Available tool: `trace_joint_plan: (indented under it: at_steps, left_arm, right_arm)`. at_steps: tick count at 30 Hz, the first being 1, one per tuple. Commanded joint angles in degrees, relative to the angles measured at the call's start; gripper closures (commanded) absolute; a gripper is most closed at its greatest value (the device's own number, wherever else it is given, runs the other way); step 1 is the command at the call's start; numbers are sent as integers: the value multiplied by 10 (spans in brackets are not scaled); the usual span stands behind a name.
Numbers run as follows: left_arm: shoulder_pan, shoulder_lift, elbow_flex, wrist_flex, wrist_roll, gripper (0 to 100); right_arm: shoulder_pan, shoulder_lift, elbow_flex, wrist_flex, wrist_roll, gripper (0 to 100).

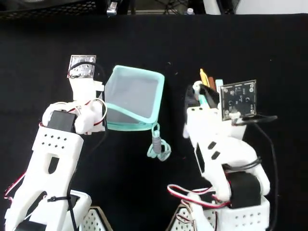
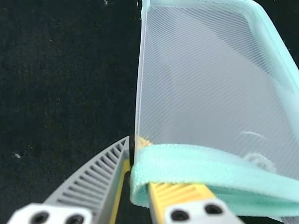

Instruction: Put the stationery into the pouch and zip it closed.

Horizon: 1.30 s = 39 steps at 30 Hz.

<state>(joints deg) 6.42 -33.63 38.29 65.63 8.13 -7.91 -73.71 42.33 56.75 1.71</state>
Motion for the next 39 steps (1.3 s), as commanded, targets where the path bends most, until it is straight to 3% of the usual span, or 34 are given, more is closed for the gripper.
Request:
trace_joint_plan:
  at_steps: [1, 5, 10, 19, 23, 25, 34, 39]
  left_arm:
    - [-9, 7, -79, 76, 7, 970]
    - [-7, 9, -218, 191, 8, 970]
    - [-6, 27, -327, 254, 4, 970]
    - [-9, 258, -486, 334, 8, 970]
    - [-10, 302, -575, 352, 8, 970]
    - [-6, 304, -592, 352, 11, 970]
    - [-9, 303, -575, 352, 29, 970]
    - [-5, 303, -575, 353, 33, 970]
  right_arm:
    - [-36, -6, -104, -8, -11, 985]
    - [-113, -5, -172, -3, -12, 984]
    - [-199, 8, -187, -24, -12, 983]
    - [-208, 51, -238, -28, -16, 930]
    - [-208, 56, -273, -28, -65, 948]
    - [-208, 71, -276, -28, -61, 988]
    - [-208, 124, -280, -29, -63, 985]
    - [-257, 125, -280, -68, -60, 985]
